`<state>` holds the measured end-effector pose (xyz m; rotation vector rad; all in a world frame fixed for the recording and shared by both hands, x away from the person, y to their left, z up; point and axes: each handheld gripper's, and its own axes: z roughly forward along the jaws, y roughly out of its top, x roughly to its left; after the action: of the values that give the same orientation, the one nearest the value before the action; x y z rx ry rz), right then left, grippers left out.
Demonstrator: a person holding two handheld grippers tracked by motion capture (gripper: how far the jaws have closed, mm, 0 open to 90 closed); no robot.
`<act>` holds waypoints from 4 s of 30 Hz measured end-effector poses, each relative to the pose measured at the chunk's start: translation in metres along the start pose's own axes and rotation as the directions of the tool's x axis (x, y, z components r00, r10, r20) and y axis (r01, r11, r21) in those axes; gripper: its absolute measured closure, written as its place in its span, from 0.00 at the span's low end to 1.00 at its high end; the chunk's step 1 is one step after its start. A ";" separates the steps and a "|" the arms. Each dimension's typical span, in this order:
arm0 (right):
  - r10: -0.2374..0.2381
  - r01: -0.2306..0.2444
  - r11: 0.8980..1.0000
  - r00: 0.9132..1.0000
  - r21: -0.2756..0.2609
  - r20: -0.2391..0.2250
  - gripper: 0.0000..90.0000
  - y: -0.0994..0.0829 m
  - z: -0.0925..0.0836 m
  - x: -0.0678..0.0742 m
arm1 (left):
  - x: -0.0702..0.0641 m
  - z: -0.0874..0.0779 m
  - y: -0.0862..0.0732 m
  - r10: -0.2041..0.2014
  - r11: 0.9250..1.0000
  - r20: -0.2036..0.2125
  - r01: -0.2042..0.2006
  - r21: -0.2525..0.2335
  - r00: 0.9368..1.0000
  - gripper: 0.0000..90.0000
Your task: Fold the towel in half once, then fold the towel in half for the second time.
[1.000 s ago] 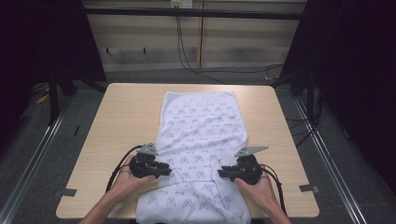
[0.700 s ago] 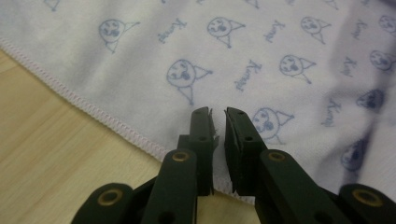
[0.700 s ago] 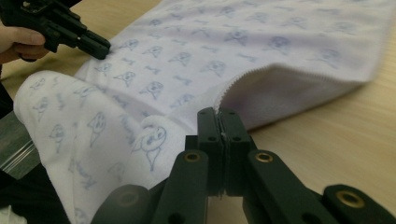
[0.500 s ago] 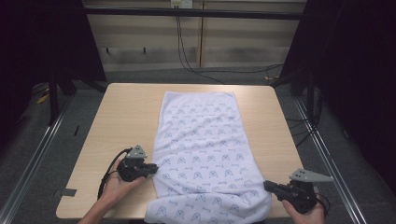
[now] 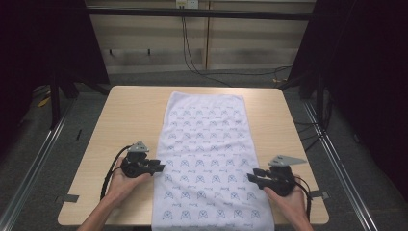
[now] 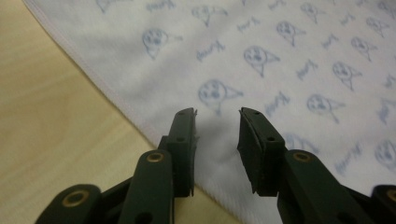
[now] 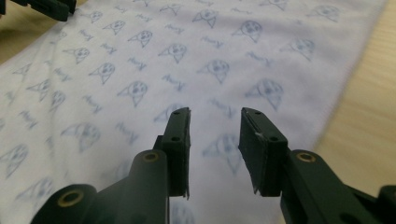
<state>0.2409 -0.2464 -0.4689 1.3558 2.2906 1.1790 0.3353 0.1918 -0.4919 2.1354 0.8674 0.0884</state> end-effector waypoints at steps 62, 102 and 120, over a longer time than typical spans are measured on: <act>-0.011 0.004 0.996 0.997 0.088 0.081 0.58 0.038 0.075 -0.044 | 0.006 0.044 0.028 0.048 0.999 -0.064 -0.048 0.007 0.997 0.67; -0.035 0.035 0.999 0.999 0.001 0.031 0.67 0.022 0.022 -0.024 | -0.001 -0.012 0.005 0.025 0.997 -0.053 -0.029 -0.069 0.998 0.62; 0.093 -0.108 0.992 0.974 0.061 0.206 0.65 0.053 0.079 -0.106 | 0.055 0.012 0.017 -0.128 0.990 -0.110 0.119 -0.078 0.986 0.76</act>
<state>0.3757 -0.2788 -0.5015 1.5570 2.1616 0.9446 0.3903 0.2102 -0.5003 2.0207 1.0462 0.1770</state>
